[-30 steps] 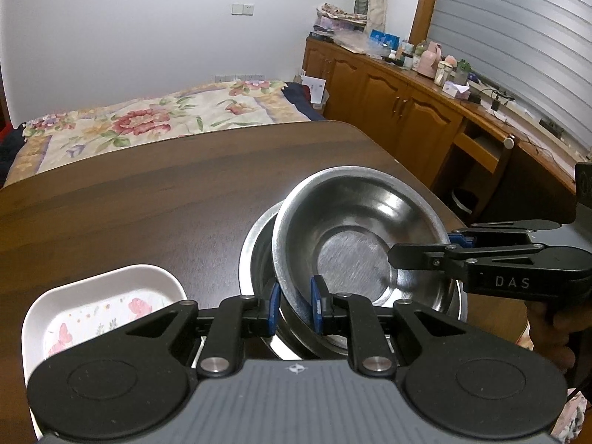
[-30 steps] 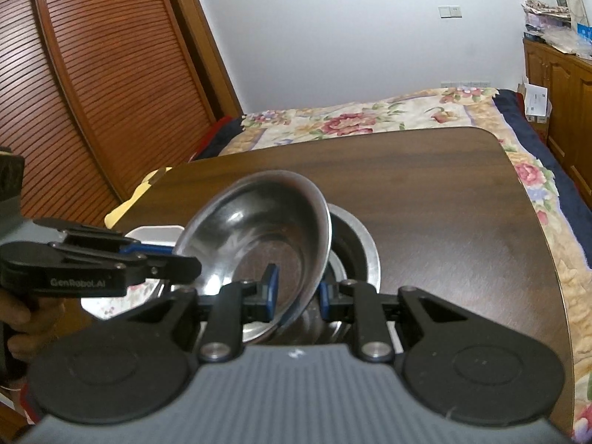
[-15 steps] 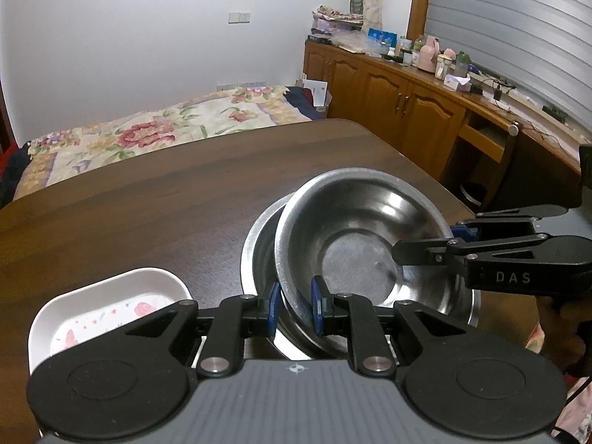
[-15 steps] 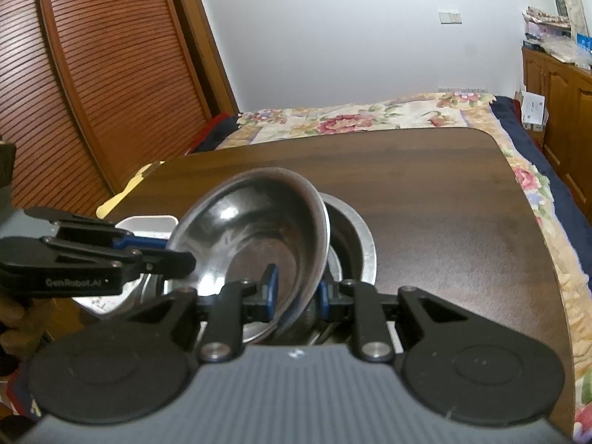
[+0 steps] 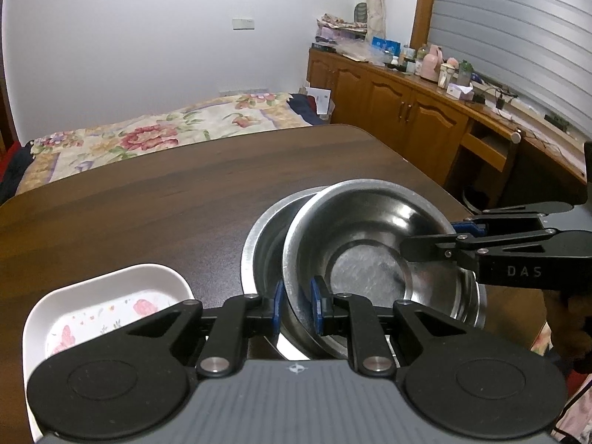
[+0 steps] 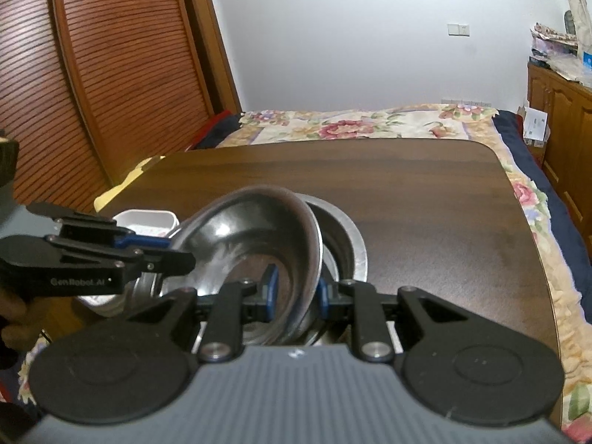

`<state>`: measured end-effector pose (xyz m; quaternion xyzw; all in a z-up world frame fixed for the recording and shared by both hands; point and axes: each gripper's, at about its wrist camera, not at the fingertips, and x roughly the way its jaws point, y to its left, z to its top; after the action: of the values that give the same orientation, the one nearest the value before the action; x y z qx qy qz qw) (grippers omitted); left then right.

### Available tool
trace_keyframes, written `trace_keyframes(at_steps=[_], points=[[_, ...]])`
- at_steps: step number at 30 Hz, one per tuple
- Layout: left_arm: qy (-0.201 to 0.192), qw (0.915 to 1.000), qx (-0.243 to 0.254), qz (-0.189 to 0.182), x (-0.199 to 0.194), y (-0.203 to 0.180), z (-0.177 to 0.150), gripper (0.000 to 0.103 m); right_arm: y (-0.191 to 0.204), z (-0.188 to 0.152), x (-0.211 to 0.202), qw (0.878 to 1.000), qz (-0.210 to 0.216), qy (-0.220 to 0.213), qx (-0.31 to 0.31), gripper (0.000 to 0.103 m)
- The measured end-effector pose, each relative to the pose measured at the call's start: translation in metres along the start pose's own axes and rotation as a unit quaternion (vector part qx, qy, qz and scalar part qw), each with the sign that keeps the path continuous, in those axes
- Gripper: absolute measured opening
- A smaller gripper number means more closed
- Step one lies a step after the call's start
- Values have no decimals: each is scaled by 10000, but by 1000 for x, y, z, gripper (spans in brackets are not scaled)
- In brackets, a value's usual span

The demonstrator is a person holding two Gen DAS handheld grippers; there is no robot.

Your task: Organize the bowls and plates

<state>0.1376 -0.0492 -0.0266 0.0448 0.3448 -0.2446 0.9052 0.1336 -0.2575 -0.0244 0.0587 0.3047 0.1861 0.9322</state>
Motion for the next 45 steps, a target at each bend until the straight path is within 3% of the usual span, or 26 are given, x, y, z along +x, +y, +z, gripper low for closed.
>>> trace_keyframes(at_steps=[14, 22, 28, 30, 32, 35, 37, 40, 45], points=[[-74, 9999, -122, 2, -3, 2, 0, 18, -4, 1, -5, 9997, -62, -152, 153, 24], [-452, 9987, -231, 56, -24, 1, 2, 21, -3, 2, -15, 9991, -3, -356, 238, 24], [-701, 9970, -304, 144, -36, -1, -2, 53, 9, 3, -29, 9982, -20, -606, 23, 24], [-799, 9961, -255, 256, -38, -2, -5, 71, 11, 3, -33, 9976, -39, -691, 3, 27], [-898, 9951, -247, 344, -40, -1, -7, 82, 14, 2, -36, 9968, -90, -796, -33, 45], [-984, 9939, -326, 385, -40, 0, -11, 87, 17, -1, -39, 9950, -206, -976, -86, 58], [-1051, 9929, -410, 377, -39, 3, -15, 88, 17, -4, -37, 9940, -262, -1055, -86, 65], [-1080, 9920, -534, 364, -34, 5, -20, 87, 17, -10, -31, 9918, -453, -1187, -146, 67], [-1037, 9926, -473, 417, -24, 0, -27, 71, 9, -26, -15, 9897, -667, -1268, -12, 67]])
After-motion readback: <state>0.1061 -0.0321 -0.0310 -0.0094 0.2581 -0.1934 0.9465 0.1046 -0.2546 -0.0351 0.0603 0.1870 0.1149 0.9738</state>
